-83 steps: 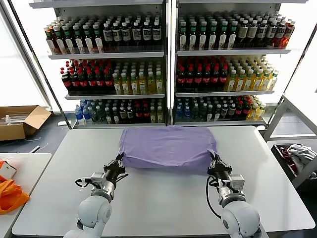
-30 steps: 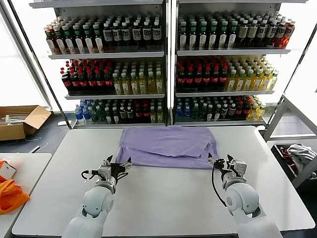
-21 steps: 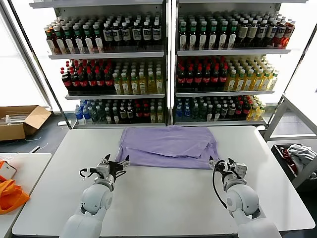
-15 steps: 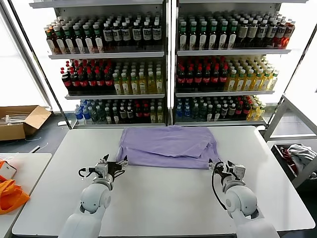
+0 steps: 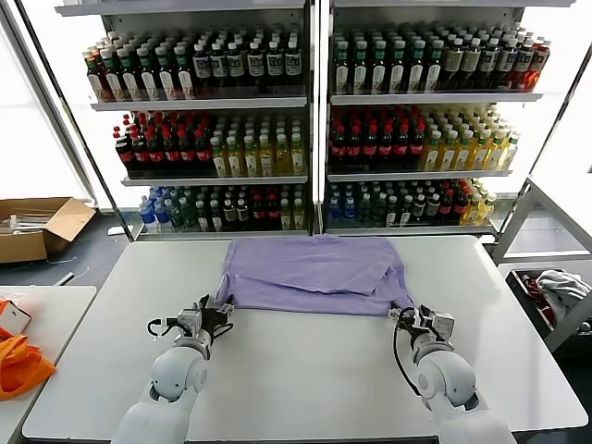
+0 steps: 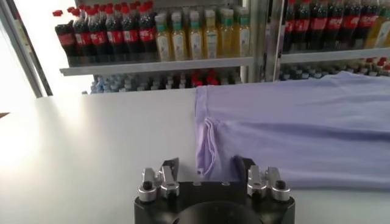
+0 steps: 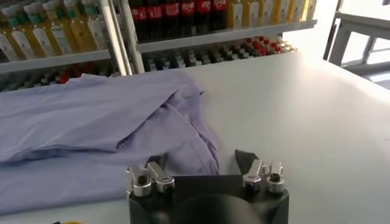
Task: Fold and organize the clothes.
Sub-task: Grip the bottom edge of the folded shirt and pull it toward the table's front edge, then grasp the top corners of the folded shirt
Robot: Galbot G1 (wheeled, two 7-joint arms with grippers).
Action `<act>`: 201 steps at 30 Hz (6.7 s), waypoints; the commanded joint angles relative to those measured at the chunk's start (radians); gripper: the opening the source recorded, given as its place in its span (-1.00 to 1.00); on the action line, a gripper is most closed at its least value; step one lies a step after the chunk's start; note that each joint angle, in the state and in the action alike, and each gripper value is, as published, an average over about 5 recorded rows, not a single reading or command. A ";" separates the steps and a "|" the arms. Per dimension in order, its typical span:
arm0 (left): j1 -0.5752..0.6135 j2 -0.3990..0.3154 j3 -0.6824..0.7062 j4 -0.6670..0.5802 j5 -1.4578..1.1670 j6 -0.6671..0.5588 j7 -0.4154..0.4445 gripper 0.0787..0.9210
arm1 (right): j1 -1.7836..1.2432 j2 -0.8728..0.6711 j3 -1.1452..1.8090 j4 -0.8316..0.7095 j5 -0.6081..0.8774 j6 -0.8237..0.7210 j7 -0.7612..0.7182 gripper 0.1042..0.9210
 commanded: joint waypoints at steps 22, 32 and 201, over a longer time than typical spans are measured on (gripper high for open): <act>0.239 -0.006 0.009 -0.334 0.037 0.000 -0.009 -0.96 | -0.166 -0.016 0.029 0.317 -0.025 0.010 -0.020 -0.99; 0.479 0.015 -0.028 -0.597 0.080 -0.018 -0.008 -0.96 | -0.417 -0.040 0.079 0.554 -0.040 0.009 0.027 -0.99; -0.098 0.151 0.128 0.058 -0.081 0.053 0.060 -0.90 | 0.438 -0.065 -0.266 -0.457 -0.122 0.050 -0.350 -0.75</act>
